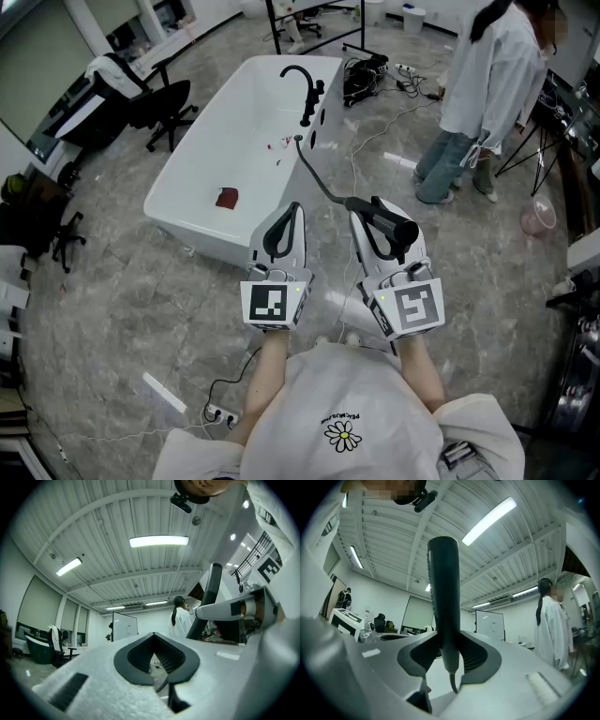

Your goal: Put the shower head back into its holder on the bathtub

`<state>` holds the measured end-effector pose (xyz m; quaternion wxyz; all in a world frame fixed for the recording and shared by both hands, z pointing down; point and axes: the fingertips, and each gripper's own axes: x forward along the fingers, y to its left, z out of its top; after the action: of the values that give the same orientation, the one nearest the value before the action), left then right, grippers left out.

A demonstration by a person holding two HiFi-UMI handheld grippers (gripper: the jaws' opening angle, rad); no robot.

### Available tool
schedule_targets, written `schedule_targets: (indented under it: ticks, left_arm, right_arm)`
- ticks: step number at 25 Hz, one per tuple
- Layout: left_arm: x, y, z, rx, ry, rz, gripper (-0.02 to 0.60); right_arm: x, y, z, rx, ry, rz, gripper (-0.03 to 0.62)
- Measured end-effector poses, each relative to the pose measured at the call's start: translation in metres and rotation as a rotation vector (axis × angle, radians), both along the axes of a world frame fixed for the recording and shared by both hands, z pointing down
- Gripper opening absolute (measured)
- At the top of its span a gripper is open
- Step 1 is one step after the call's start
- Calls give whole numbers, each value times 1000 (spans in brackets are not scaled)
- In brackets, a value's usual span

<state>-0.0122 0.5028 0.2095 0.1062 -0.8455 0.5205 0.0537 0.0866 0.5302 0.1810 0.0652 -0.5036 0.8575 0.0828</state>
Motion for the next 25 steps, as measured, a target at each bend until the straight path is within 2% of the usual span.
schedule_targets:
  ticks: [9,14,22,25]
  left_arm:
    - [0,-2,7,-19,7,-7,-2]
    - [-4,-9,13,-34,6,-30,-2]
    - [0,-30,20,-57,1,-74,-2]
    - [4,-33,27,-69,30,-89,-2]
  right_arm:
    - [2,-10,10,-25,7,6,137]
    - [8,-18,8,-21,-42,-17,137]
    - [18,-45,10,-38,-37,-45,137]
    - [28,-53,4,-32,-35,-63,137]
